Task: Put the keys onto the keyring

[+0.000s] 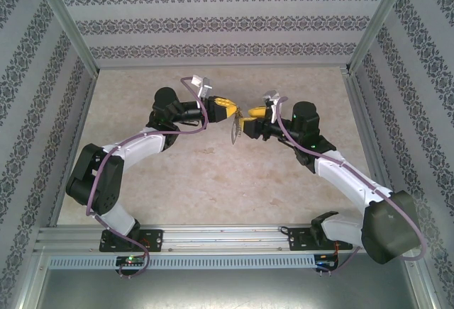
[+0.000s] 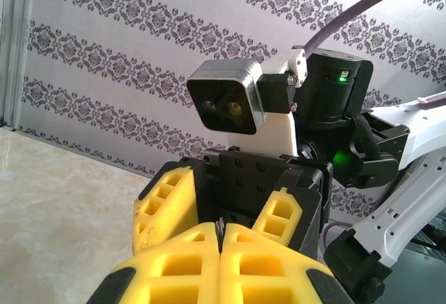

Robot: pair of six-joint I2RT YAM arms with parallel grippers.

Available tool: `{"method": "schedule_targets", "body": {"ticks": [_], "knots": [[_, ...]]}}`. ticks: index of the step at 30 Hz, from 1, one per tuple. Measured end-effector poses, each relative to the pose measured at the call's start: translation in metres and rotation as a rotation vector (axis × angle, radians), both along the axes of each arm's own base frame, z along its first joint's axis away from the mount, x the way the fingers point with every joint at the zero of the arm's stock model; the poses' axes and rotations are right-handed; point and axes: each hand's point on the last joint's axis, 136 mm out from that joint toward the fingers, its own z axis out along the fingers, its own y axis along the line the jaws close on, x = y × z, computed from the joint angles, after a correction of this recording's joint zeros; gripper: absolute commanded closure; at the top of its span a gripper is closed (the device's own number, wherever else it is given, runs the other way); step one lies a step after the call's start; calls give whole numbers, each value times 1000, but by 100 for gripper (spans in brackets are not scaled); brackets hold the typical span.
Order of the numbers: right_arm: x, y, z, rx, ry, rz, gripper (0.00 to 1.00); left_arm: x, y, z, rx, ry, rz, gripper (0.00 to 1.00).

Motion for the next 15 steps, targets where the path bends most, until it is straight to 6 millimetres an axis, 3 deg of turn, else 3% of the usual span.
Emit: {"method": "schedule_targets", "body": {"ticks": [8,12,15], "knots": [[8,14,3,-1,1,27,49,0,0,0,-1,8,-2,100],[8,15,3,-3,0,30,65,0,0,0,-1,11,-2,100],[8,15,2,-11,-6,34,83,0,0,0,-2,11,-1,100]]}}
